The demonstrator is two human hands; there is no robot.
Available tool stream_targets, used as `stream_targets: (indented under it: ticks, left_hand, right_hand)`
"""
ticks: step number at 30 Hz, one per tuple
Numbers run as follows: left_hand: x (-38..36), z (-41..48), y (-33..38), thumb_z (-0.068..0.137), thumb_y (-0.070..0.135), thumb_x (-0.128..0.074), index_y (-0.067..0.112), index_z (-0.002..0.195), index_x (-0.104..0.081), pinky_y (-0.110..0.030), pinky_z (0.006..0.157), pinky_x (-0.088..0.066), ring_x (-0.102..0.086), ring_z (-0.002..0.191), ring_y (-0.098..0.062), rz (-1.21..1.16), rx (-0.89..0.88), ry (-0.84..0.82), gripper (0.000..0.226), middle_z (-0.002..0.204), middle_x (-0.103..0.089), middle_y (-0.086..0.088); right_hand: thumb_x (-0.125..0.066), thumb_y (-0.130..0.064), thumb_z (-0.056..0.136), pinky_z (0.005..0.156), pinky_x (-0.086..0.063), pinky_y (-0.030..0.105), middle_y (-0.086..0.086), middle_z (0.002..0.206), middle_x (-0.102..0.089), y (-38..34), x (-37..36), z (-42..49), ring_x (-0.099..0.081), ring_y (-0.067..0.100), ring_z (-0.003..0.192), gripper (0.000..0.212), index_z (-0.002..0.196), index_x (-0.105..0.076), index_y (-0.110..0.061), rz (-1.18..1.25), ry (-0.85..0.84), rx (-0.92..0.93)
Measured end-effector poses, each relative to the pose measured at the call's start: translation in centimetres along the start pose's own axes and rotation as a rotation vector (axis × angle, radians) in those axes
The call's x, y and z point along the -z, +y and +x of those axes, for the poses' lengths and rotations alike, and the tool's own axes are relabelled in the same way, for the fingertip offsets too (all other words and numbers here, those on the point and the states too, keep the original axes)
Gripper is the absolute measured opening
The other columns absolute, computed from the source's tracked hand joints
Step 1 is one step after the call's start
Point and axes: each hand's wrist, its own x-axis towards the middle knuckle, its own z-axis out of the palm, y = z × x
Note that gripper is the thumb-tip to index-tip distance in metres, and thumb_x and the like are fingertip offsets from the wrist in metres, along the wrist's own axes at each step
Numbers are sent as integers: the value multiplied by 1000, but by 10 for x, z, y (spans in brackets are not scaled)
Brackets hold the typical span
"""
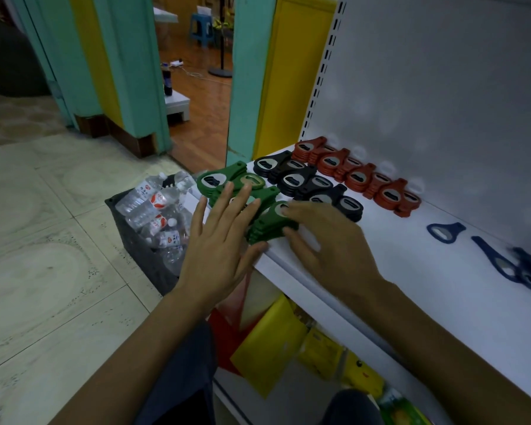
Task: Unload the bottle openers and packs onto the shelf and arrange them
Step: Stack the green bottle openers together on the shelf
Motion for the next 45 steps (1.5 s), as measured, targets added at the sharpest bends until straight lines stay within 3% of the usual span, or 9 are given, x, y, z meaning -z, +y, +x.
stream_targets:
  ticks: [1, 5, 9, 14, 24, 31, 36, 41, 45]
  left_hand:
    - [0, 0, -1, 98, 47, -32, 14, 139, -33, -47, 116, -8, -16, 143, -22, 9, -28, 12, 52, 150, -26, -6]
    - [-3, 2, -4, 98, 39, -43, 14, 126, -45, -49, 113, -21, -31, 138, -21, 89, -215, 61, 38, 143, -40, -4]
    - [-1, 7, -6, 96, 30, -53, 10, 114, -58, -46, 111, -29, -50, 124, -21, 135, -291, 111, 27, 123, -63, -7]
    - [4, 12, -8, 96, 26, -53, 6, 107, -68, -48, 107, -33, -58, 117, -25, 168, -277, 90, 28, 116, -66, -9]
    - [-1, 12, -12, 94, 23, -54, 1, 113, -61, -40, 87, -45, -61, 102, -31, 43, -252, 22, 31, 119, -63, -16]
    - [10, 15, 0, 96, 27, -49, 5, 119, -55, -40, 102, -35, -46, 123, -25, 78, -303, 103, 32, 134, -52, -10]
    - [8, 35, 43, 94, 28, -52, 8, 120, -52, -42, 105, -34, -45, 125, -25, 24, -432, 136, 33, 134, -51, -8]
    - [-19, 64, 118, 93, 29, -51, 10, 120, -52, -39, 99, -39, -50, 120, -24, -135, -583, 28, 33, 126, -60, -11]
    - [-54, 83, 184, 91, 30, -54, 8, 121, -61, -38, 99, -44, -56, 119, -25, -213, -548, -234, 38, 127, -61, -8]
  right_hand:
    - [-64, -15, 87, 76, -54, 37, 12, 93, -69, 3, 3, -2, -65, 28, 86, 15, 93, -70, -3, 17, 20, -39]
    - [-41, -30, 93, 60, -33, 25, 5, 69, -58, 8, 8, -5, -53, 21, 68, 40, 69, -61, -6, -10, -140, -101]
    - [-36, -34, 93, 61, -31, 26, 4, 73, -58, 6, -1, -1, -52, 20, 71, 42, 73, -62, -8, -47, -253, -110]
    - [-48, -26, 93, 59, -28, 23, 5, 74, -59, 7, -6, 4, -52, 19, 71, 30, 76, -65, -8, 5, -229, -100]
    - [-48, -29, 91, 63, -38, 29, 5, 84, -63, 9, -5, 7, -55, 21, 78, 30, 86, -69, -8, -13, -305, -102]
    - [-54, -28, 91, 67, -48, 38, 7, 83, -67, 10, 7, 2, -59, 25, 80, 28, 87, -71, -6, 10, -307, -96]
    - [-54, -30, 89, 63, -50, 32, 3, 82, -69, 26, 47, -25, -63, 22, 77, 26, 85, -72, -11, -74, -241, -147]
    - [-62, -24, 89, 59, -50, 34, 3, 80, -70, 75, 107, -78, -63, 23, 71, 15, 86, -73, -13, -231, -214, -339]
    - [-61, -27, 90, 63, -46, 32, 6, 85, -70, 130, 159, -126, -63, 25, 79, 19, 87, -73, -13, -331, -119, -631]
